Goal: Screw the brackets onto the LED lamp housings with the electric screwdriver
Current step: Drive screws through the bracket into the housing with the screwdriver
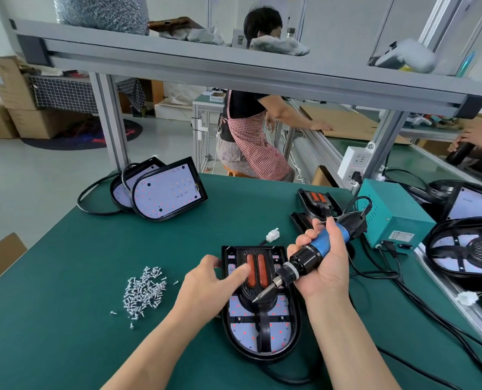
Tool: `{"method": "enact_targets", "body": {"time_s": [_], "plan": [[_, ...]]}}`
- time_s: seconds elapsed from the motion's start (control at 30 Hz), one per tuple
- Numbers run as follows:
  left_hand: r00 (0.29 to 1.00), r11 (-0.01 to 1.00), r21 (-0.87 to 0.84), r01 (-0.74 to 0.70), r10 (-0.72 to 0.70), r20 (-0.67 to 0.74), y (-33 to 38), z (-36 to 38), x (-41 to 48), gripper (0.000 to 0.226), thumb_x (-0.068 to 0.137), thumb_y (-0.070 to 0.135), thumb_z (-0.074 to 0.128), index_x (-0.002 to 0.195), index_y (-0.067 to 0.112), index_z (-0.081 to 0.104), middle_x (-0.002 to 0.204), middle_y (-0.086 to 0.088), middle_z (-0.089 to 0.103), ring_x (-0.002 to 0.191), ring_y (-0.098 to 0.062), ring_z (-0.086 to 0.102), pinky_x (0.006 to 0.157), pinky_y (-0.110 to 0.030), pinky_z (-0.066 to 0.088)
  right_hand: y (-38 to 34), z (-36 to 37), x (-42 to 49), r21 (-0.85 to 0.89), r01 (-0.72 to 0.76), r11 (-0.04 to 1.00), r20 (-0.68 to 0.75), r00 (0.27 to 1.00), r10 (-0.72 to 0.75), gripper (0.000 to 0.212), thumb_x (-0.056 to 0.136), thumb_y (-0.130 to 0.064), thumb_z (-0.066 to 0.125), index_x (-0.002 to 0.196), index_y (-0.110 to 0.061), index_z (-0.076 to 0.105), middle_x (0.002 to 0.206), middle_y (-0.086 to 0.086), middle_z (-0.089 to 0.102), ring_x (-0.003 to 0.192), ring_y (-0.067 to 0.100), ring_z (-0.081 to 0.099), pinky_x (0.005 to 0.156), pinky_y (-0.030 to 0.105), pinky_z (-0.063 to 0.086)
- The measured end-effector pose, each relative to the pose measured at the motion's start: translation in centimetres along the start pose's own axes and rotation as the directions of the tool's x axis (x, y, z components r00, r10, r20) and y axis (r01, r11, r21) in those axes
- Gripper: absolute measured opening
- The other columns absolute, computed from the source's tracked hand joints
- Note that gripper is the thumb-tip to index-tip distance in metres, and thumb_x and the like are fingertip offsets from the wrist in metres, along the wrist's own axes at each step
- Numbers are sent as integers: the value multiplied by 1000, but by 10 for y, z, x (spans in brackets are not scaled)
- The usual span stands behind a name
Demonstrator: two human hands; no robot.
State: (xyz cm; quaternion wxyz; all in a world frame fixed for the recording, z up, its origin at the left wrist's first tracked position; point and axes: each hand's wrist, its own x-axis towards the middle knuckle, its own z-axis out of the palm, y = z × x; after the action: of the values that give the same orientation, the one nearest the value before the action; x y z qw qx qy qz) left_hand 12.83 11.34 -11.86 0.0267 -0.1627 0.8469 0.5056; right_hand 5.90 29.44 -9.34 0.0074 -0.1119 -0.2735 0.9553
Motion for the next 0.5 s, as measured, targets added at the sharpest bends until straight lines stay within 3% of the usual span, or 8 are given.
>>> {"method": "enact_targets", "body": {"time_s": [0.1, 0.23, 0.37, 0.43, 0.5], "plan": [[996, 996, -93, 1, 8, 94, 2, 1, 3, 82, 47, 73, 71, 113, 26, 56, 103, 6, 72, 92, -16, 70, 79, -39, 59, -1, 0, 1, -4, 12, 1000, 6, 1000, -12, 18, 95, -37, 65, 91, -21, 59, 66, -9, 53, 53, 6, 50, 48, 21, 39], [992, 981, -194, 22, 4, 129, 0, 3, 2, 69, 48, 66, 78, 105, 30, 63, 103, 8, 75, 97, -18, 71, 91, -48, 56, -5, 1, 1, -10, 41, 999, -4, 999, -41, 18, 95, -38, 65, 92, -21, 60, 67, -10, 53, 52, 6, 50, 47, 20, 40], [999, 996, -80, -29, 32, 30, -2, 7, 1, 54, 60, 72, 62, 95, 31, 63, 92, 14, 72, 90, -9, 66, 88, -38, 54, -11, 14, 4, -29, 77, 997, -17, 997, -78, 18, 95, -38, 64, 88, -22, 60, 67, -10, 52, 52, 6, 49, 49, 19, 38], [998, 997, -56, -54, 52, -22, -2, 9, -1, 47, 67, 71, 59, 91, 30, 60, 88, 14, 70, 85, -6, 63, 81, -32, 52, -16, 25, 7, -47, 113, 992, -2, 994, -113, 19, 96, -38, 63, 87, -22, 59, 67, -10, 51, 53, 6, 48, 51, 19, 36], [998, 996, -68, -65, 63, -31, -3, 9, -2, 43, 71, 68, 60, 92, 31, 60, 88, 16, 69, 86, -4, 62, 82, -32, 52, -20, 38, 10, -82, 158, 984, 23, 987, -156, 18, 97, -37, 62, 87, -23, 58, 67, -10, 51, 54, 6, 48, 52, 19, 36]]}}
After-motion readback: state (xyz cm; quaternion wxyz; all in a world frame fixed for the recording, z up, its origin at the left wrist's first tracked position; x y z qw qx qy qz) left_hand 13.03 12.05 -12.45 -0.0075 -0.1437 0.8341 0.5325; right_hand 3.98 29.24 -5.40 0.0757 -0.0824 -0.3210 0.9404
